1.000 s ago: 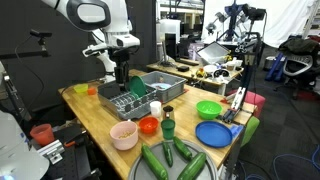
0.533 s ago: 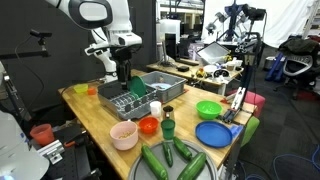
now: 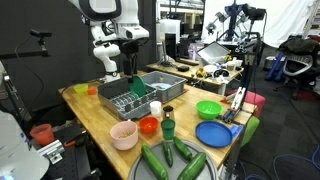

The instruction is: Pour the contents in the dark green cup into the orange bowl

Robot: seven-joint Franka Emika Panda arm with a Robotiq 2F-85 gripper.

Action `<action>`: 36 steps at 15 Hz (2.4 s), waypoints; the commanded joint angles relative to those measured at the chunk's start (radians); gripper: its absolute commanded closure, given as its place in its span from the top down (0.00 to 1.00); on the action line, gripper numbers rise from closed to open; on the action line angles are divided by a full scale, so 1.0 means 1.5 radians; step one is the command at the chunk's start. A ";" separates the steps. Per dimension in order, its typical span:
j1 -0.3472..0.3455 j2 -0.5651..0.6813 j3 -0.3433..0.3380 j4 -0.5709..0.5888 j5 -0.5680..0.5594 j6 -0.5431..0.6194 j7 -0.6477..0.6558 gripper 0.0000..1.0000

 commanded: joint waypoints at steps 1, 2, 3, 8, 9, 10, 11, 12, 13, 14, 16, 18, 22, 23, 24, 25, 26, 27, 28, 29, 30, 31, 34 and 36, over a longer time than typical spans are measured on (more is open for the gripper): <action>0.008 0.052 -0.010 0.057 0.042 -0.072 -0.012 1.00; 0.010 0.063 -0.013 0.067 0.057 -0.090 -0.021 1.00; 0.010 0.073 -0.015 0.075 0.069 -0.106 -0.025 1.00; 0.007 0.125 -0.029 0.108 0.117 -0.114 -0.039 1.00; 0.007 0.133 -0.032 0.112 0.128 -0.111 -0.037 1.00; 0.009 0.111 -0.026 0.088 0.102 -0.087 -0.023 1.00; 0.009 0.117 -0.028 0.091 0.103 -0.086 -0.023 1.00; 0.009 0.118 -0.028 0.091 0.103 -0.086 -0.023 1.00; 0.010 0.116 -0.027 0.091 0.103 -0.086 -0.023 1.00; 0.010 0.115 -0.027 0.091 0.103 -0.086 -0.023 1.00; 0.010 0.115 -0.027 0.091 0.103 -0.086 -0.023 1.00; 0.010 0.115 -0.027 0.091 0.103 -0.086 -0.023 1.00; 0.014 0.111 -0.029 0.084 0.133 -0.076 -0.045 1.00; 0.014 0.112 -0.029 0.084 0.135 -0.077 -0.035 1.00; 0.013 0.114 -0.031 0.085 0.141 -0.079 -0.030 1.00; 0.011 0.115 -0.033 0.084 0.144 -0.079 -0.028 1.00; 0.008 0.118 -0.037 0.085 0.150 -0.081 -0.026 1.00; 0.005 0.121 -0.042 0.085 0.153 -0.079 -0.022 1.00; 0.001 0.125 -0.048 0.085 0.159 -0.079 -0.018 1.00; -0.002 0.130 -0.055 0.087 0.166 -0.081 -0.019 1.00; -0.004 0.137 -0.061 0.089 0.174 -0.080 -0.018 1.00; -0.006 0.148 -0.068 0.094 0.186 -0.082 -0.024 1.00; -0.008 0.191 -0.078 0.100 0.202 -0.037 0.005 1.00; -0.010 0.226 -0.086 0.109 0.209 -0.001 0.022 1.00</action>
